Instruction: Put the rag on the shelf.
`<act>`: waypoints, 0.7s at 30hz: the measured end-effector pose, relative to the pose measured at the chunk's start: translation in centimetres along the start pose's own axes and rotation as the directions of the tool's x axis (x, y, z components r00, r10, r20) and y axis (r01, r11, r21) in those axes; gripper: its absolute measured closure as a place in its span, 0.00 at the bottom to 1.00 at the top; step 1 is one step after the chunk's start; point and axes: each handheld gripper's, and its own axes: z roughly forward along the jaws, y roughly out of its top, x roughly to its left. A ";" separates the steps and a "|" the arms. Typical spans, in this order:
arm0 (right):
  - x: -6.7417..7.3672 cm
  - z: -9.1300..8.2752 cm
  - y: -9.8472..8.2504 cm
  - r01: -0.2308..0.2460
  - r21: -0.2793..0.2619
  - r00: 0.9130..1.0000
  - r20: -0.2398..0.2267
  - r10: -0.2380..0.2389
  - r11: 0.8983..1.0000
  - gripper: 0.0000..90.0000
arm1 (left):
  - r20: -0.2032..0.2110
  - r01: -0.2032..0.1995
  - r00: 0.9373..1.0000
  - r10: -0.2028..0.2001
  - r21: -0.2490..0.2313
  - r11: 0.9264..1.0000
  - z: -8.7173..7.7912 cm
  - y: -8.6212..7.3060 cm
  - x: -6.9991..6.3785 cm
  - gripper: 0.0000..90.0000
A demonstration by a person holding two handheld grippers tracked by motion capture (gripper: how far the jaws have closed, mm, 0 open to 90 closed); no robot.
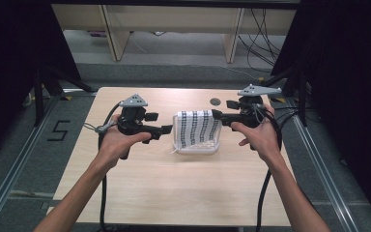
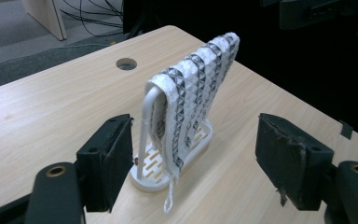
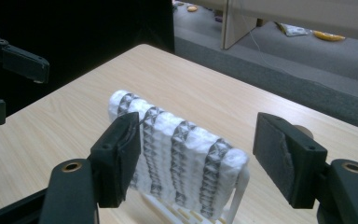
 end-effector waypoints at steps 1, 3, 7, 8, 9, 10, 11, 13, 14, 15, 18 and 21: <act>0.0 -0.1 -0.1 0.017 -0.001 1.000 -0.002 -0.017 1.000 0.36 | 0.002 -0.001 1.000 0.001 0.001 1.000 -0.1 -0.1 -0.1 0.30; 0.2 -0.2 -0.3 0.008 -0.004 1.000 -0.005 -0.008 1.000 0.36 | 0.005 -0.005 1.000 0.005 0.000 1.000 -0.3 -0.5 -0.2 0.30; 0.5 -0.4 -0.8 0.021 -0.012 1.000 -0.001 -0.021 1.000 0.35 | 0.011 -0.002 1.000 0.002 -0.007 1.000 -0.7 -1.1 -0.4 0.29; 0.7 -0.5 -0.9 -0.002 0.007 1.000 -0.011 0.002 1.000 0.35 | 0.012 -0.002 1.000 0.003 -0.009 1.000 -0.7 -1.2 -0.4 0.29; 0.5 -0.5 -1.0 0.033 -0.008 0.999 0.000 -0.033 0.999 0.35 | 0.010 -0.006 1.000 0.006 -0.006 1.000 -0.8 -1.4 -0.4 0.29; 0.6 -0.5 -1.2 0.015 -0.005 1.000 -0.006 -0.015 1.000 0.35 | 0.006 -0.009 1.000 0.009 -0.003 1.000 -0.9 -1.5 -0.4 0.29; 0.6 -0.6 -1.3 0.015 0.001 1.000 -0.014 -0.015 1.000 0.35 | 0.003 -0.011 1.000 0.011 -0.002 1.000 -1.0 -1.7 -0.5 0.29; 0.8 -0.6 -1.5 0.019 -0.003 1.000 -0.012 -0.019 1.000 0.35 | 0.002 -0.012 1.000 0.012 -0.001 1.000 -1.1 -2.1 -0.4 0.28; 0.8 -0.6 -1.6 0.023 -0.003 0.999 -0.025 -0.024 1.000 0.35 | 0.002 -0.014 1.000 0.014 0.003 1.000 -1.2 -2.2 -0.3 0.28; 1.0 -0.7 -1.7 0.016 0.002 1.000 -0.020 -0.016 1.000 0.35 | -0.001 -0.013 1.000 0.013 0.004 1.000 -1.2 -2.4 -0.3 0.28; 1.1 -0.7 -1.9 0.027 -0.009 0.999 -0.021 -0.027 1.000 0.35 | 0.000 -0.005 1.000 0.005 0.001 1.000 -1.4 -2.9 -0.3 0.28; 1.3 -0.9 -2.0 0.030 -0.002 0.999 -0.028 -0.030 1.000 0.35 | 0.005 -0.005 1.000 0.005 0.007 1.000 -1.6 -3.4 -0.4 0.27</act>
